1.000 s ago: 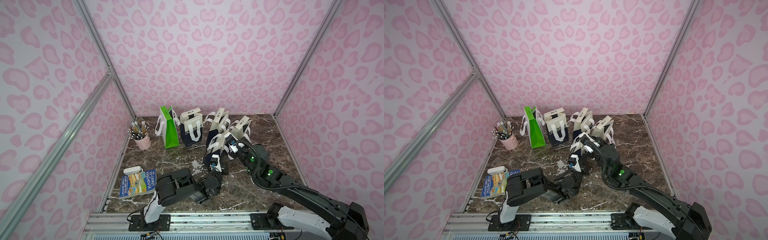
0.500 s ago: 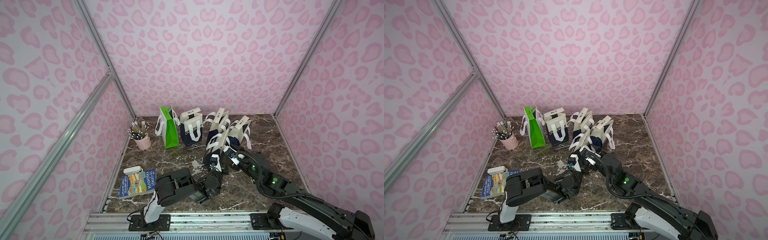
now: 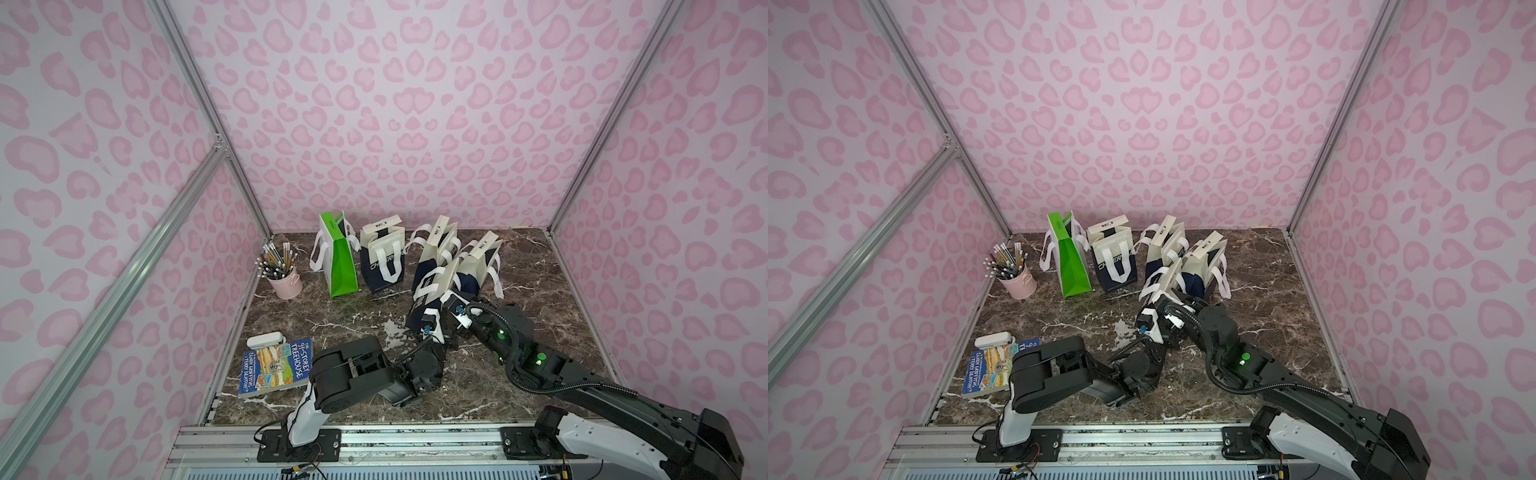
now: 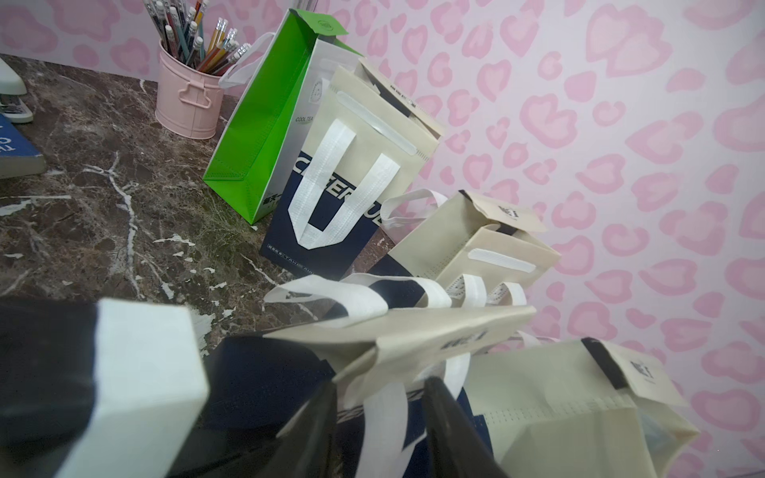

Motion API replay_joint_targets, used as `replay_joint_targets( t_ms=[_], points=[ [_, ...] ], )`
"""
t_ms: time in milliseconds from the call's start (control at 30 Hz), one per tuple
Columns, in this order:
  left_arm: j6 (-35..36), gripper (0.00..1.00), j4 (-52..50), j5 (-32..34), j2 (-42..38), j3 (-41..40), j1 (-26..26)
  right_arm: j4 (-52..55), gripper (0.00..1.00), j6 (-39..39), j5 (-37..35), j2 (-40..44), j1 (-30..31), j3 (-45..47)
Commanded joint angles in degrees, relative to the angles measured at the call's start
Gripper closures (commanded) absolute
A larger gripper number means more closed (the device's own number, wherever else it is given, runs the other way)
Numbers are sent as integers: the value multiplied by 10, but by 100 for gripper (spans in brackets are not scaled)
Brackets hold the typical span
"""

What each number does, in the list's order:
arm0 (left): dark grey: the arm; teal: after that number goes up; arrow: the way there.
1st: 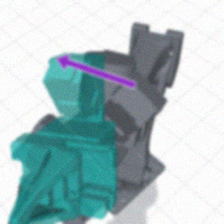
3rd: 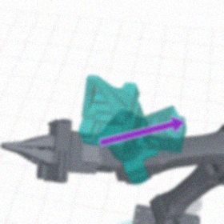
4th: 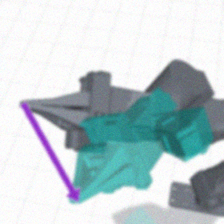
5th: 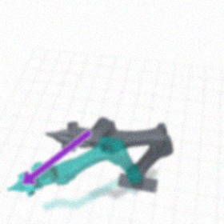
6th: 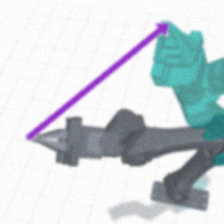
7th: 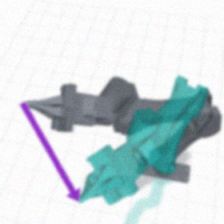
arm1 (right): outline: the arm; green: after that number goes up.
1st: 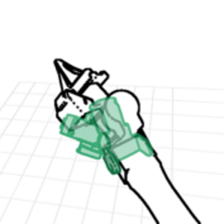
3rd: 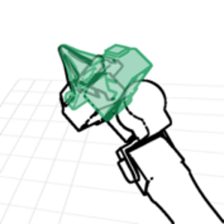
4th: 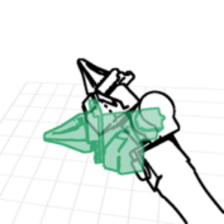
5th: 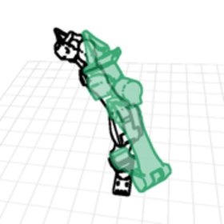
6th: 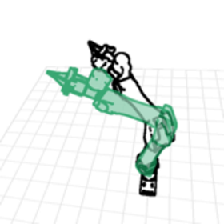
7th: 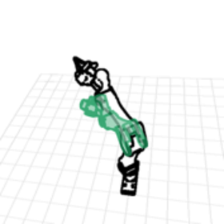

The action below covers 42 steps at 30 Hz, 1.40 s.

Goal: Open the takeout bag
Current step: Open the takeout bag at the center of the board.

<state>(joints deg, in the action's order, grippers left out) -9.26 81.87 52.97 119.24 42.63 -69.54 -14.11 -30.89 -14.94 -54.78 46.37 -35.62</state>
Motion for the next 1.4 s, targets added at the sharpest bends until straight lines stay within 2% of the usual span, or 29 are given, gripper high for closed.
replay_joint_targets(
  t_ms=[0, 267, 500, 1000, 1133, 1367],
  points=[
    [-1, 96, -1, -2, -2, 3, 0, -40, 67, -6, -15, -3, 0, -12],
    [1, 96, -3, -3, 1, 8, 0, -44, 77, -7, -11, -11, 0, -16],
    [6, 96, -7, -7, 4, 12, -1, -48, 80, -12, -11, -21, 0, -22],
    [8, 96, -10, -2, 4, 6, -3, -57, 100, -31, -19, -61, 0, -58],
    [4, 96, -14, 3, 0, 1, -3, -24, 100, -41, -44, -68, 0, -84],
    [-1, 96, -38, 9, -15, -9, -3, 58, 100, -109, -117, -81, 2, -132]
  ],
)
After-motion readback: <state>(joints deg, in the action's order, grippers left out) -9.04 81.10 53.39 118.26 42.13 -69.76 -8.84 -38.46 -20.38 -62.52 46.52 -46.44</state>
